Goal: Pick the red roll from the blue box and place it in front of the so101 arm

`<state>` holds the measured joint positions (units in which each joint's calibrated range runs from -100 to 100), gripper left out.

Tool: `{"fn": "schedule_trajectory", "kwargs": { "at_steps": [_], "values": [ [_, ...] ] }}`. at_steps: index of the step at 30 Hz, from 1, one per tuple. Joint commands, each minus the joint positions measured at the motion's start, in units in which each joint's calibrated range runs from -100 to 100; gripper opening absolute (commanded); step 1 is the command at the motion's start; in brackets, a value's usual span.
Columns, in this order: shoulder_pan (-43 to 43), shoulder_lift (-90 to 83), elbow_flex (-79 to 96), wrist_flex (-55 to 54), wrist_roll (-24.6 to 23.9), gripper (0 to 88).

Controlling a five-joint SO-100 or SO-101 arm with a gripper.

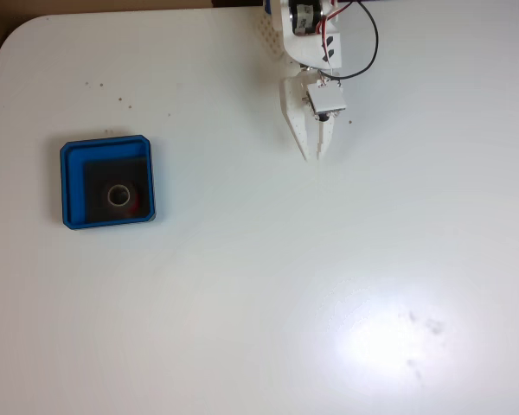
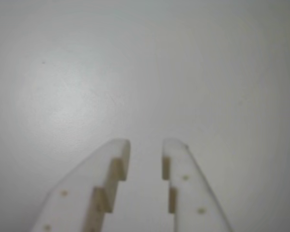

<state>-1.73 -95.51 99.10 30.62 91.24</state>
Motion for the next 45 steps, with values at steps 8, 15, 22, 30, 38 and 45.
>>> {"fn": "schedule_trajectory", "kwargs": {
  "at_steps": [8,15,22,30,38,45],
  "values": [
    [0.2,-2.7,0.9,-0.7,-0.3,0.7],
    [0.4,-2.7,0.9,-0.7,-0.3,0.7],
    [13.9,-2.7,0.9,-0.7,-0.3,0.7],
    [37.7,-2.7,0.9,-0.7,-0.3,0.7],
    [53.1,-2.7,0.7,-0.8,0.1,0.7],
    [53.3,8.3,-10.4,-0.9,0.2,0.7]
  ]
}}
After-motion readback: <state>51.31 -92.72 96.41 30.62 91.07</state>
